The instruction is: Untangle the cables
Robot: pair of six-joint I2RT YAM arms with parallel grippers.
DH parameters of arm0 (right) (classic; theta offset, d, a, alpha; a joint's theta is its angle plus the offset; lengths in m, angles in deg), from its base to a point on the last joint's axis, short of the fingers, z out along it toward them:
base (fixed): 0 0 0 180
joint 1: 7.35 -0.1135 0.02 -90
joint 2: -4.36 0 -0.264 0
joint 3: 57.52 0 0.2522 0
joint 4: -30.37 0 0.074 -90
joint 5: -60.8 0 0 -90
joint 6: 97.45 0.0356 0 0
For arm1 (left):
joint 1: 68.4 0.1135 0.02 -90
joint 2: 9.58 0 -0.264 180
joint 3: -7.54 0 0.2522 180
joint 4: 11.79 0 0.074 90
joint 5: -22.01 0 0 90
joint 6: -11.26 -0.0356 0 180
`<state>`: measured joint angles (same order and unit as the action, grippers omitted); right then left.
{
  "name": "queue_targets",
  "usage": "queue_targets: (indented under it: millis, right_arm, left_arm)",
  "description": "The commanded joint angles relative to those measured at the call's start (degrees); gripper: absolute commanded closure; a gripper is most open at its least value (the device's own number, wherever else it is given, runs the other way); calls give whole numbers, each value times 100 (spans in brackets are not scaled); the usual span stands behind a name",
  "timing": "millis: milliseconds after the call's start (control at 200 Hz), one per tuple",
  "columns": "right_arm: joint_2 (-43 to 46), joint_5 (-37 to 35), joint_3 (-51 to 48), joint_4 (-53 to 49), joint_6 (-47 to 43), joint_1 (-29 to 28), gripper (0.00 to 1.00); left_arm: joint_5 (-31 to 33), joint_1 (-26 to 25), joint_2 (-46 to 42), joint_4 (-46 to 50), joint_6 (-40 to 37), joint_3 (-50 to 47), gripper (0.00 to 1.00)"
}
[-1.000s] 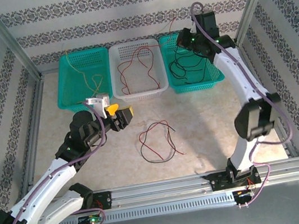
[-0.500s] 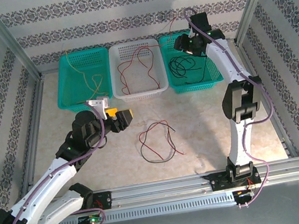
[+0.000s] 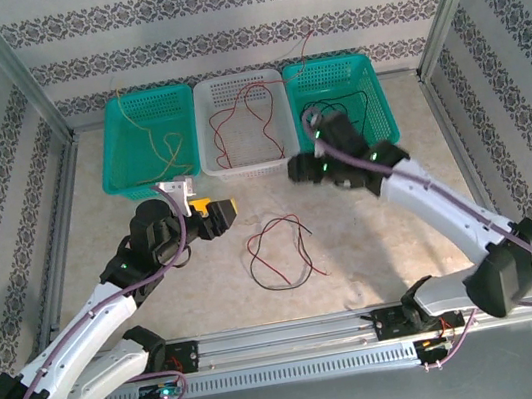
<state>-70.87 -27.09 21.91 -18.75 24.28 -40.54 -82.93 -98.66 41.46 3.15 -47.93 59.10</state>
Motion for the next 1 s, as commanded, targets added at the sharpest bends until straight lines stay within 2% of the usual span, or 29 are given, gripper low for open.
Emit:
queue_targets:
  millis: [0, 155, 245, 360, 455, 565, 720, 905, 994]
  right_arm:
    - [106, -683, -879, 102, 528, -438, 43]
    - [-101, -555, -1627, 520, 1198, -1005, 49]
    - [-408, -584, -1637, 575, 1355, -1267, 52]
    - [-592, -712, -1593, 655, 1524, -1295, 53]
    - [-573, -596, -1567, 880, 1552, -1159, 52]
    - [-596, -504, -1425, 934, 1483, -966, 52]
    - [-497, -405, -1318, 959, 1467, -767, 52]
    - [-142, -395, -1522, 1086, 1629, -610, 51]
    - [36, -356, -1663, 1153, 1701, -528, 51]
  left_arm:
    - [2, 48, -45, 369, 49, 56, 24]
    - [57, 54, 166, 770, 46, 111, 31]
    - [26, 54, 367, 1065, 95, 24, 40]
    - [-270, 55, 863, 1294, 288, -174, 63]
    - [-671, 15, 1398, 1085, 594, -365, 75]
    - [-780, -192, 1912, 1021, 686, -340, 76]
    - [-804, -436, 2599, 1382, 315, 15, 66]
    - [-1263, -543, 3300, 1440, 186, 234, 65]
    - [-1266, -627, 3558, 1492, 129, 309, 65]
